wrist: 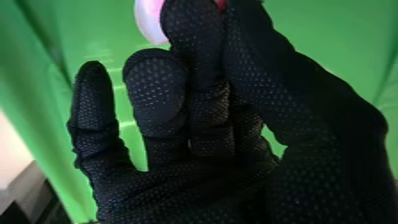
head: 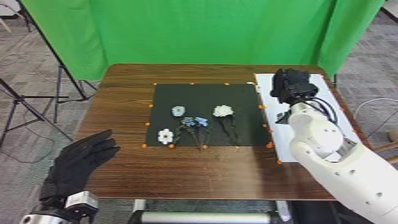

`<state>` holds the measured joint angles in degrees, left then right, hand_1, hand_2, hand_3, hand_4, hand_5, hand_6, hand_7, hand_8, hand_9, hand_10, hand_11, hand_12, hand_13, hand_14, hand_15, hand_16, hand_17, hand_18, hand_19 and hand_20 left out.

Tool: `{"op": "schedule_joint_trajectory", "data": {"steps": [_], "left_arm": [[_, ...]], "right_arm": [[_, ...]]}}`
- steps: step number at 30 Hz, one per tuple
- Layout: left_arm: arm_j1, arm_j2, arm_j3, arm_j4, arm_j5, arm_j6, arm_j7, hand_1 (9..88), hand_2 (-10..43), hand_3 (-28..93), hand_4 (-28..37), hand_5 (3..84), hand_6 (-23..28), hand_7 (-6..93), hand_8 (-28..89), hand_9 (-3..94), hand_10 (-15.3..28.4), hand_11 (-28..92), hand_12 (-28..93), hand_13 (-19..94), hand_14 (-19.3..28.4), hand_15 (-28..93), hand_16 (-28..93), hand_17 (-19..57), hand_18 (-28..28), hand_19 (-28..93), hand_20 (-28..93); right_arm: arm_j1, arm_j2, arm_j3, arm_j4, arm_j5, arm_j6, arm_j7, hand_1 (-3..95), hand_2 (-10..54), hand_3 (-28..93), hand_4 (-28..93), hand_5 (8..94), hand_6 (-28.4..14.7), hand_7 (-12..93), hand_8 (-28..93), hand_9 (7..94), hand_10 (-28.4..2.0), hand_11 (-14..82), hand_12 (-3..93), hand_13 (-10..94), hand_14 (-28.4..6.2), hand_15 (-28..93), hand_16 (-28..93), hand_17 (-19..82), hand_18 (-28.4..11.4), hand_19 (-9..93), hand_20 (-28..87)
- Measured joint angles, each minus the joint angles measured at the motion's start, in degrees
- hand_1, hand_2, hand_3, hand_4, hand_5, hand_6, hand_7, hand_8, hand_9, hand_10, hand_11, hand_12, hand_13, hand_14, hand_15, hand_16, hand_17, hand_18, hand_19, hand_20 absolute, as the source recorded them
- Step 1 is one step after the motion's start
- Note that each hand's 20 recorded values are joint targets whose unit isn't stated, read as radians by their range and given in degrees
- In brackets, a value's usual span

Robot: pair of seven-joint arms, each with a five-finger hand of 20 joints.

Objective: Arrange flowers

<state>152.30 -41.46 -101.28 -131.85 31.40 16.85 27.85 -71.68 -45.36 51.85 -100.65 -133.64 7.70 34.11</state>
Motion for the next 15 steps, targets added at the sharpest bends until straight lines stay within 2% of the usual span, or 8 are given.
{"op": "schedule_joint_trajectory", "data": {"steps": [9,15], "left_arm": [[-1.08,-0.59,-0.15,0.05,0.19,-0.18,-2.04,26.4,5.7,82,-14.4,44.9,13.7,13.3,-8,39.0,22.0,35,9,29,28.4,57,-12,-9.3,21.9,57,16],[-1.81,-0.70,-0.13,0.07,0.24,-0.30,-2.52,26.4,5.6,82,-14.4,45.0,13.7,13.4,-8,38.9,22.0,35,9,29,28.4,57,-12,-9.3,21.9,57,16]], "right_arm": [[-3.34,-7.58,-2.38,1.11,-0.71,-0.02,0.14,53.4,-9.5,79,-28,75.9,0.4,41,11,87.3,-6.0,25.7,45.5,68,-4.7,67,39,19,-25.9,76,35],[-5.43,-9.91,-2.48,0.63,-0.71,-0.06,0.20,53.2,-9.5,79,-28,75.1,0.7,42,10,86.6,-6.0,26.5,44.9,67,-4.9,68,39,19,-25.8,76,35]]}}
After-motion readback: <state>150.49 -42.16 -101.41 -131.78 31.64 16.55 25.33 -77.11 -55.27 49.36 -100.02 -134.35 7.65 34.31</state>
